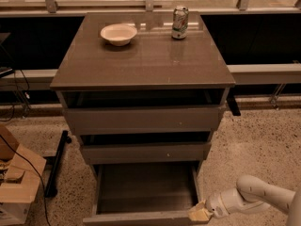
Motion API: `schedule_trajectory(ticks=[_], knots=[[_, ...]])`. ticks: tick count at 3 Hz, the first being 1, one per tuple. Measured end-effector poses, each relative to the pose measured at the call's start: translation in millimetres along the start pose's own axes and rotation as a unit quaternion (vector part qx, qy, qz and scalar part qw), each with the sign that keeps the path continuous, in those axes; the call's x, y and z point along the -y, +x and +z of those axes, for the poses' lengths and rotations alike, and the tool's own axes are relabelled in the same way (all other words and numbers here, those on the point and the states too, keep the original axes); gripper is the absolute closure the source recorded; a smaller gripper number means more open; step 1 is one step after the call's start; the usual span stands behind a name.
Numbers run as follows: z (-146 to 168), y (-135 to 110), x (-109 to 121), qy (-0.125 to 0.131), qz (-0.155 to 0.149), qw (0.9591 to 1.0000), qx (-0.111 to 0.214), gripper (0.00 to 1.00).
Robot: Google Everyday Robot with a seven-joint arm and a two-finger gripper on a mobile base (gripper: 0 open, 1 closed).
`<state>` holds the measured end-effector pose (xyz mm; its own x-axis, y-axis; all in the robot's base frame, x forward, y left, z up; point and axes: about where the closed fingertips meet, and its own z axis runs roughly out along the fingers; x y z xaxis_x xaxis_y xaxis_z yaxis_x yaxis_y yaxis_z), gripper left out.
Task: Close bottom drawer
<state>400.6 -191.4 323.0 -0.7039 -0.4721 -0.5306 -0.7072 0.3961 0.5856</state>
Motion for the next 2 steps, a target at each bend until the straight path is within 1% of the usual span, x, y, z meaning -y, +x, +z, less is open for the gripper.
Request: schedule_trajectory(ticks=[1,2], knots=[[32,14,22,0.004,0.019,0.9998,0.004,1.00],[56,28,40,0.009,0.034,0.9993,0.008,1.00]])
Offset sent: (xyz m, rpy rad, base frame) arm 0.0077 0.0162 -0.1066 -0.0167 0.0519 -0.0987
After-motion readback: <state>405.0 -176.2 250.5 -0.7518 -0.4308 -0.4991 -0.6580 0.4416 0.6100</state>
